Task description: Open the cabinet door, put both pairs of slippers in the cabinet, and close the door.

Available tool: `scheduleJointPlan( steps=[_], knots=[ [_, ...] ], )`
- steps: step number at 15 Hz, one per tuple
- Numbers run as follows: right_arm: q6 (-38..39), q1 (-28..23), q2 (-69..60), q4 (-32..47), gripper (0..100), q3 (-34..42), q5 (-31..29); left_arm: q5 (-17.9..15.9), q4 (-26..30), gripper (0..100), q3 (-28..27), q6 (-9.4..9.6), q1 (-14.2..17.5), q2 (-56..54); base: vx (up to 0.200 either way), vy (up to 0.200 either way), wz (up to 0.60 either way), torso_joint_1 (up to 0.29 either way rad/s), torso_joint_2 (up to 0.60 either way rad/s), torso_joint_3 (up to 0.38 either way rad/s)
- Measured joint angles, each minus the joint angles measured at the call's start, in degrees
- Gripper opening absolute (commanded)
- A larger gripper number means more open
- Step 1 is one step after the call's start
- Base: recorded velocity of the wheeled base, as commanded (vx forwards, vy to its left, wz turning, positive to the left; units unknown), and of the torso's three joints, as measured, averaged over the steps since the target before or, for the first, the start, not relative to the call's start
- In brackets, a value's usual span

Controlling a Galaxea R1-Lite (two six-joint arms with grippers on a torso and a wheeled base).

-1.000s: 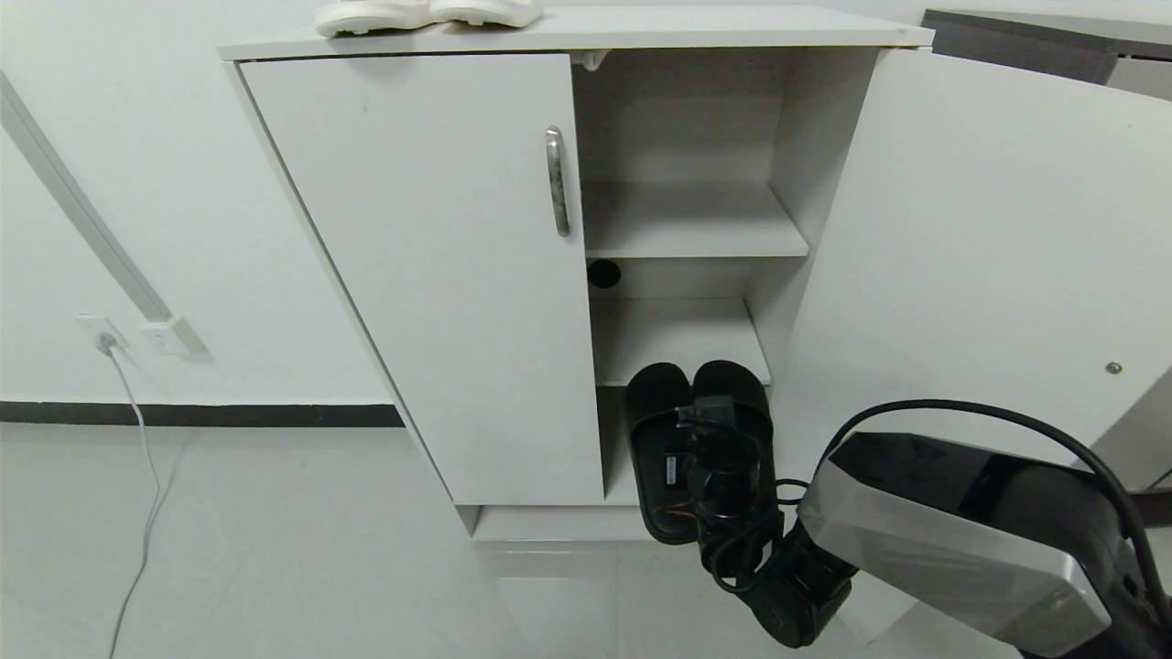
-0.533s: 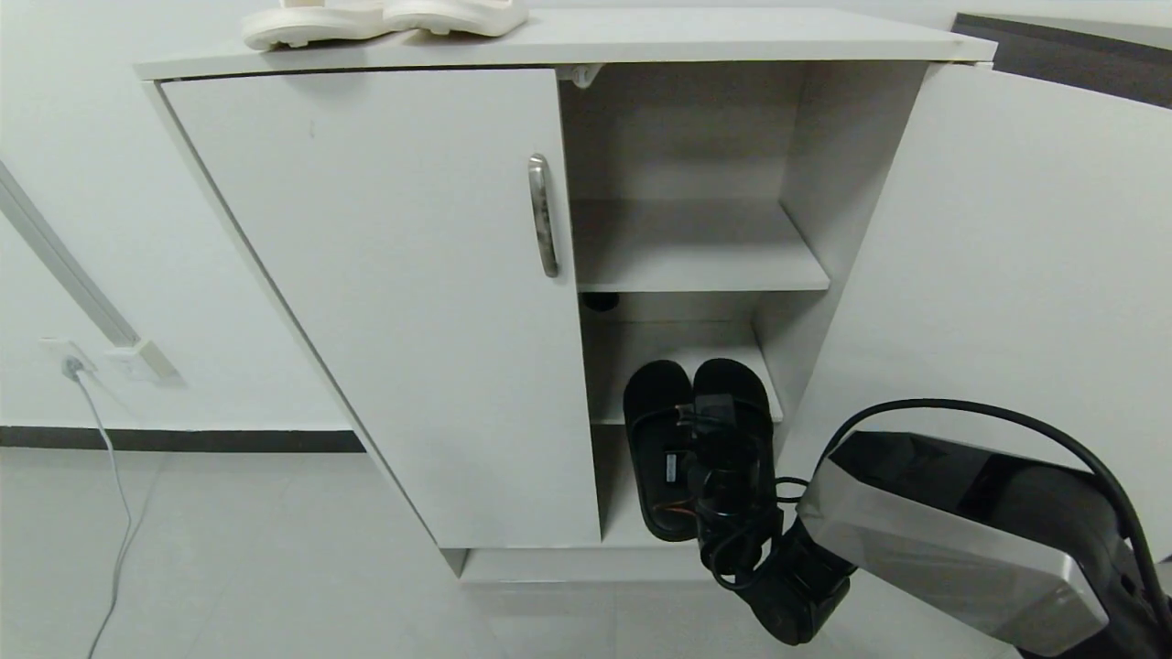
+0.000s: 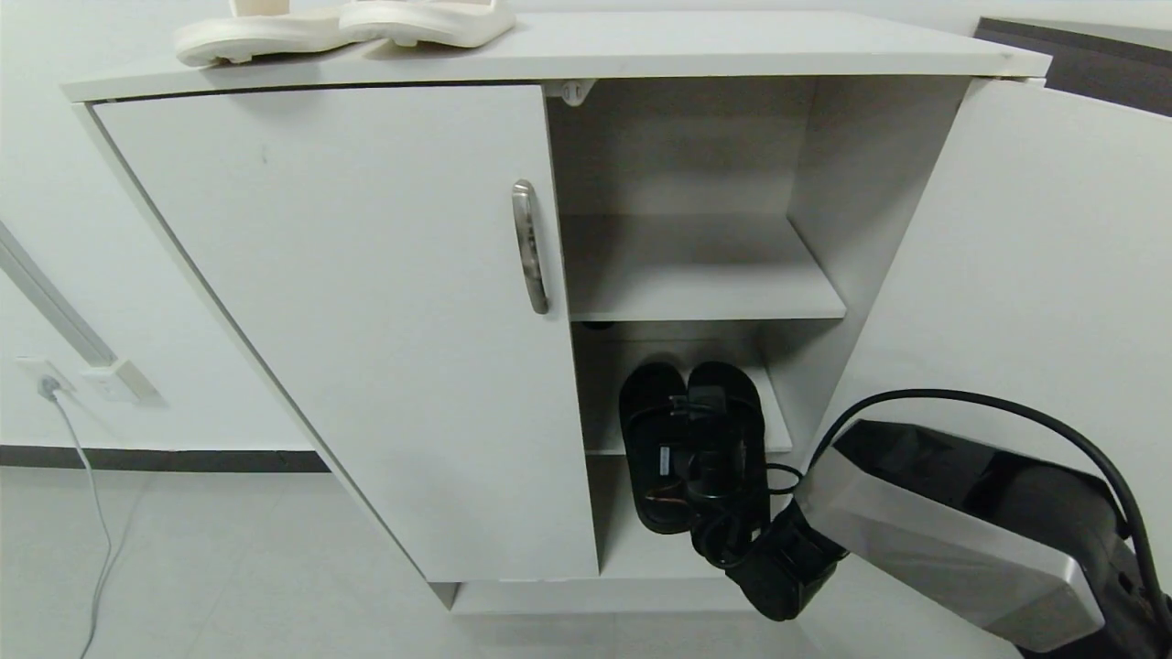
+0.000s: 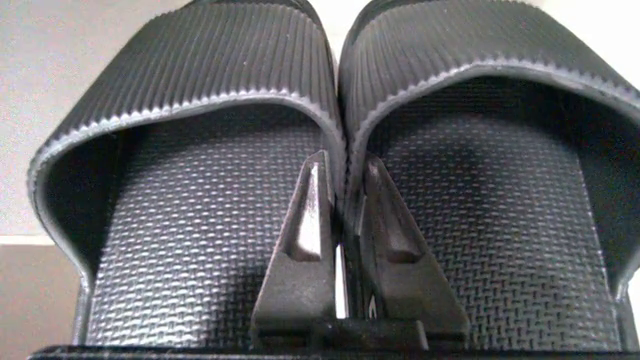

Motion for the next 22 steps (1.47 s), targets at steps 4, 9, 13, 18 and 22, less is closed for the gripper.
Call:
scheduleJointPlan(
  steps=[4, 9, 13, 18, 22],
  knots=[
    [2.82, -1.3, 0.04, 8.92, 0, -6.41, 3.3, 0.01, -0.01, 0, 0.0, -0.13, 0.0, 0.0, 0.0, 0.0, 0.0, 0.0, 0.0, 0.0],
    [2.71, -3.67, 0.94, 12.74, 0, -14.13, 4.27, 0.12, -0.09, 0, 0.0, -0.46, 0.0, 0.0, 0.0, 0.0, 0.0, 0.0, 0.0, 0.0],
    [1.84, -4.77, 3.58, 15.6, 0, -21.16, 4.34, 0.11, -0.11, 0, 0.02, -0.57, 0.0, 0.0, 0.0, 0.0, 0.0, 0.0, 0.0, 0.0],
    [1.78, -4.89, 6.45, 21.87, 0, -29.49, 4.57, 0.28, -0.11, 0, 0.02, -0.63, 0.0, 0.0, 0.0, 0.0, 0.0, 0.0, 0.0, 0.0],
    [2.08, -4.99, 7.41, 22.2, 0, -31.26, 4.79, 0.37, -0.11, 0, 0.02, -0.74, 0.0, 0.0, 0.0, 0.0, 0.0, 0.0, 0.0, 0.0]
  ],
)
